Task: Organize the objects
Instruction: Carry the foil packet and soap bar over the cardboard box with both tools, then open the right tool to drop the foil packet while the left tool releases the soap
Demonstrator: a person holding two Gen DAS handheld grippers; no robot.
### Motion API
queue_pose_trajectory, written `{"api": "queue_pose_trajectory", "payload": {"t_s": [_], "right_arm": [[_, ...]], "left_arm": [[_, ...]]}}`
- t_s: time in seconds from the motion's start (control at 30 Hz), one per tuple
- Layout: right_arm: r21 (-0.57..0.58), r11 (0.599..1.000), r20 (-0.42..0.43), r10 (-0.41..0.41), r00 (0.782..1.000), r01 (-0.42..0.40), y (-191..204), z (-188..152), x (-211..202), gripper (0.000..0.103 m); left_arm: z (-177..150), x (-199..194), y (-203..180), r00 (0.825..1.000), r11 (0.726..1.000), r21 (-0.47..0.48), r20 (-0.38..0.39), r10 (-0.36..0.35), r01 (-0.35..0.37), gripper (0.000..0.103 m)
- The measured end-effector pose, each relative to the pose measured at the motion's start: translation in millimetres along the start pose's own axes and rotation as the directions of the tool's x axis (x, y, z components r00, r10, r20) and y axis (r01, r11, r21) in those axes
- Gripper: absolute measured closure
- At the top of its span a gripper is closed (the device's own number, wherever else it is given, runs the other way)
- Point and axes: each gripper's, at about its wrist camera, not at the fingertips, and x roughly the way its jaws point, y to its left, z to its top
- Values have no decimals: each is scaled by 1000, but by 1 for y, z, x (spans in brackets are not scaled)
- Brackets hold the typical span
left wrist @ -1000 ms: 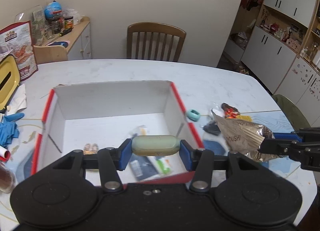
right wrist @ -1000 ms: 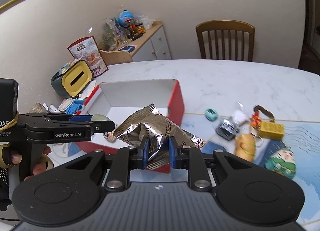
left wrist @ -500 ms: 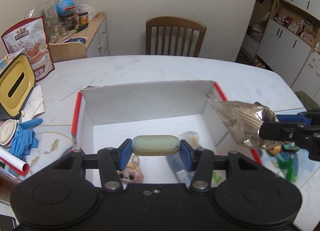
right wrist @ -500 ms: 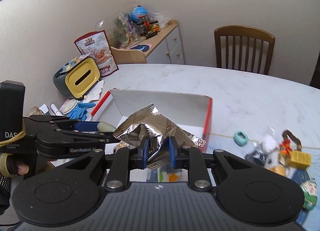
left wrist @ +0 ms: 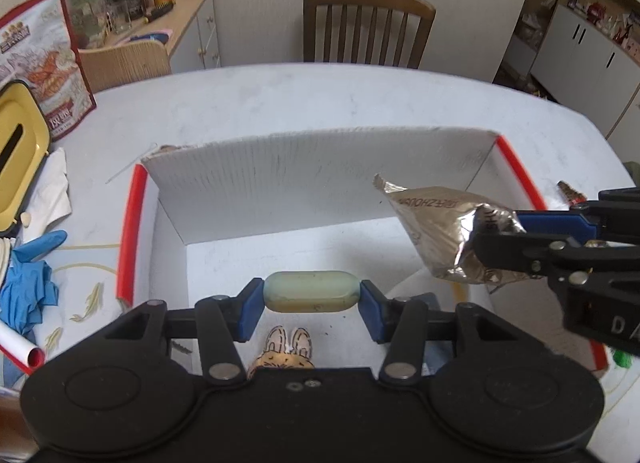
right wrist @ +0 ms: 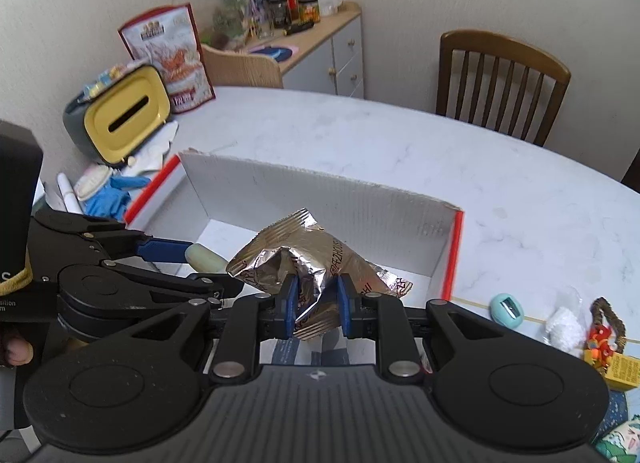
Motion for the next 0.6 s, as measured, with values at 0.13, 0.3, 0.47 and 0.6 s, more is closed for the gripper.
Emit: {"api": "queue_pose_trajectory", "payload": {"t_s": [0.13,0.3,0.47,0.6], "right_arm": [[-7,1000,-30,-8,1000,8,1,0,17,83],[-2,1000,-63,-18,998,18,0,-1,33,83],[0,1000,-90,-19,996,19,1,-3,42,83],[7,1000,-95,-18,995,19,1,-4,46,83]], "left_arm": [[2,14,5,999,1000,-8,-46,10,-11,53],[2,24,11,996,1000,-23,-86,6,-8,53],[2,34,14,991,999,-41,-131,4,-10,53],[1,42,17,987,998,-58,-158,-3,-6,53]]}}
